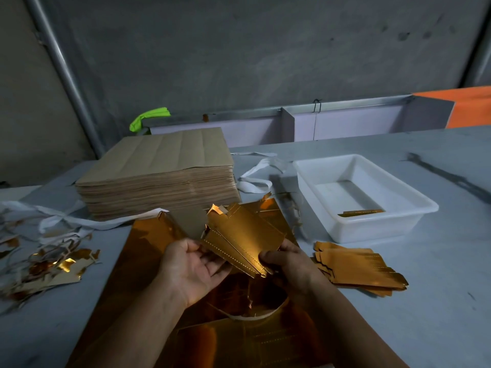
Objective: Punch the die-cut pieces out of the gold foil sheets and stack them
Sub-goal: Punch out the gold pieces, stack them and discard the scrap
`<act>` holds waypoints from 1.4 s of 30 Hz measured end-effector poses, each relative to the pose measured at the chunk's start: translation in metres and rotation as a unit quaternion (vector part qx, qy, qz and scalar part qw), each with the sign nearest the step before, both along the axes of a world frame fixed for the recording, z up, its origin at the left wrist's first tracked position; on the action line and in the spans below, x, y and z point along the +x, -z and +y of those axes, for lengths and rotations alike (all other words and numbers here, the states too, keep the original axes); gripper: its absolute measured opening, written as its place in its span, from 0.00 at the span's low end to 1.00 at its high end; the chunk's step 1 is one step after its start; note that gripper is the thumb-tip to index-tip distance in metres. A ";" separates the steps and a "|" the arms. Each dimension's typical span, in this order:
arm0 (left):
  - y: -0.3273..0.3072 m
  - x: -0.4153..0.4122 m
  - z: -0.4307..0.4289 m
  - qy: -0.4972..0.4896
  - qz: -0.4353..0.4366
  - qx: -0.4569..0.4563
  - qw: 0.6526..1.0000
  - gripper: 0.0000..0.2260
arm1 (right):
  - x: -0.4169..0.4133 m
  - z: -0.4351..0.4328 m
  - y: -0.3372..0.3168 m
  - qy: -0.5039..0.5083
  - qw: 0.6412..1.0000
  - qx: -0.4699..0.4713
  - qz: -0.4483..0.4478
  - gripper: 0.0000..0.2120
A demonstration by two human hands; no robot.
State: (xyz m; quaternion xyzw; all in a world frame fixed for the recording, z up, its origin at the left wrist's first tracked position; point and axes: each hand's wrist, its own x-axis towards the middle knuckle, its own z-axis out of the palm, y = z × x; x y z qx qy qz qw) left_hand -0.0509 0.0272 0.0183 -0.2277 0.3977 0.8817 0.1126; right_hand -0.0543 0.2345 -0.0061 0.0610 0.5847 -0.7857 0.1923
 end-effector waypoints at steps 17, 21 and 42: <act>-0.009 -0.005 0.010 -0.045 -0.011 -0.026 0.999 0.15 | 0.004 0.002 0.004 -0.027 0.997 0.060 0.035 0.12; -0.006 -0.007 0.009 -0.041 -0.004 -0.014 0.999 0.09 | 0.003 0.005 0.003 -0.038 0.998 0.053 0.025 0.11; -0.011 0.002 0.002 0.124 -0.017 -0.092 0.988 0.34 | 0.008 0.009 -0.003 -0.003 0.989 0.138 0.057 0.07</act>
